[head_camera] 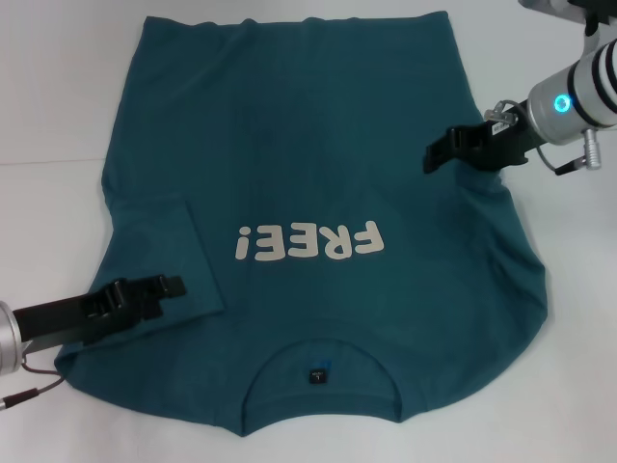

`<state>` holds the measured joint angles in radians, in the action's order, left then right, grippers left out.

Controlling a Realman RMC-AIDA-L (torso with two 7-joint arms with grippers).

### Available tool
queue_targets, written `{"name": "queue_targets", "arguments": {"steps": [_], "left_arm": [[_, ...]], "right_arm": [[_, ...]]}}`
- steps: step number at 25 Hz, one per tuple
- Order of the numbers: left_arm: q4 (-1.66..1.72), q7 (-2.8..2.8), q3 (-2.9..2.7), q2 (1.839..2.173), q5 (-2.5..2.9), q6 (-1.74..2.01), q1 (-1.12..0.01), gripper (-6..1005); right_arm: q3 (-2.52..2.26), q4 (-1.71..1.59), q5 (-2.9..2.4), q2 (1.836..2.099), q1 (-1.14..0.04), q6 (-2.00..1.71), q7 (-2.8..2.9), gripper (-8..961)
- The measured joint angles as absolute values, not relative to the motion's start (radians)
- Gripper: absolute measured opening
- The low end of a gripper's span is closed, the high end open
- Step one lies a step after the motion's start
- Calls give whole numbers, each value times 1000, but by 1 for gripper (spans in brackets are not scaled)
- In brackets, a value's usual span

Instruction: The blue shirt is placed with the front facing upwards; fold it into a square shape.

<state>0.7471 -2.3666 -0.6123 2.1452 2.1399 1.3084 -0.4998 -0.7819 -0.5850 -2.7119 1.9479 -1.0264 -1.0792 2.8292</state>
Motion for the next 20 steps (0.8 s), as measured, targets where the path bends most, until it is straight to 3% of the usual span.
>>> {"name": "queue_targets", "arguments": {"steps": [7,13,20], "left_arm": [[747,-2367,-611,2145,2140,1309,-497,600],[747,-2367,-610,2144,2140,1308,-491,600],[747,-2367,-607,2142,2140,1309,-488,601]], "right_arm": [[-829,-693,-2717,1942,-1013,-1182,2811,584],[-830,-724,-2709,1962,-1004,-1162,2810,585],[-836,-721,-2760,1962,-1024,-1192,2866,585]]}}
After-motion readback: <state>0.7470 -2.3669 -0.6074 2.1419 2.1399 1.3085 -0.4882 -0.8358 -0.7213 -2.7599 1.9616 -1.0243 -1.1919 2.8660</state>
